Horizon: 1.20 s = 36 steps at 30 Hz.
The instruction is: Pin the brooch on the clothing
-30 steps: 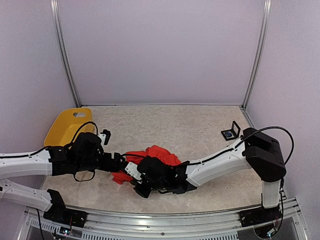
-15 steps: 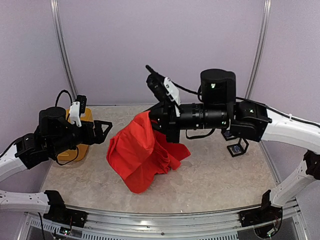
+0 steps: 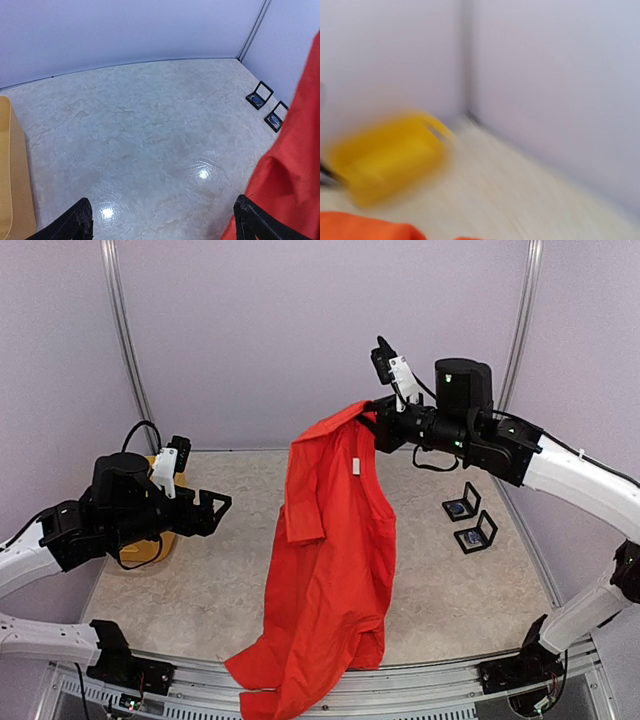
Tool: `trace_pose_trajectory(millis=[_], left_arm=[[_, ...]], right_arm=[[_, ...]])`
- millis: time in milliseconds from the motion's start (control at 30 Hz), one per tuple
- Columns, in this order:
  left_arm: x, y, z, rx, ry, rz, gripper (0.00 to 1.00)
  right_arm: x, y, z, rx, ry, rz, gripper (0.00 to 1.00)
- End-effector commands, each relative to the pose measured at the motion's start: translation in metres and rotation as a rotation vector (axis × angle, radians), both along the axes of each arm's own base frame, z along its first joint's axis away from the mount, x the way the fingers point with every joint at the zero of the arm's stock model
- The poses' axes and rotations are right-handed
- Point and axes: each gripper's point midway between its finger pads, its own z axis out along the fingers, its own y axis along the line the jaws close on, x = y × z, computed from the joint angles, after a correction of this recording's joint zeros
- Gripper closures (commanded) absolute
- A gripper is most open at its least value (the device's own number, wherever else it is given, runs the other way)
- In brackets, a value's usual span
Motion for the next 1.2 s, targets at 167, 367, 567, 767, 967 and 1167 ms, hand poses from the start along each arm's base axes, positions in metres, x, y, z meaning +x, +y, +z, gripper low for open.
trace_pose_trajectory(millis=[167,367,567,767,967,1167], left_arm=[[-0.057,-0.073,-0.116,0.179,0.301,-0.358,0.17],[-0.121,-0.096,-0.201,0.426,0.479,-0.515,0.19],[-0.119,-0.079,-0.252,0.599,0.581,-0.415,0.23],[-0.115,-0.078,-0.255,0.564,0.587,-0.406,0.26],[-0.119,-0.090,-0.228,0.409,0.565,-0.439,0.22],[-0.109,-0.079,-0.222,0.268,0.603,-0.350,0.26]], right_arm=[[0.107,-0.102,-0.189,-0.202,0.373,-0.375,1.00],[0.117,-0.115,-0.238,-0.281,0.456,-0.424,1.00],[0.114,-0.124,-0.242,-0.316,0.453,-0.449,1.00],[0.130,-0.161,-0.249,-0.419,0.457,-0.585,0.50],[0.164,-0.209,-0.248,-0.491,0.564,-0.678,0.34],[0.134,-0.196,-0.255,-0.595,0.532,-0.674,0.38]])
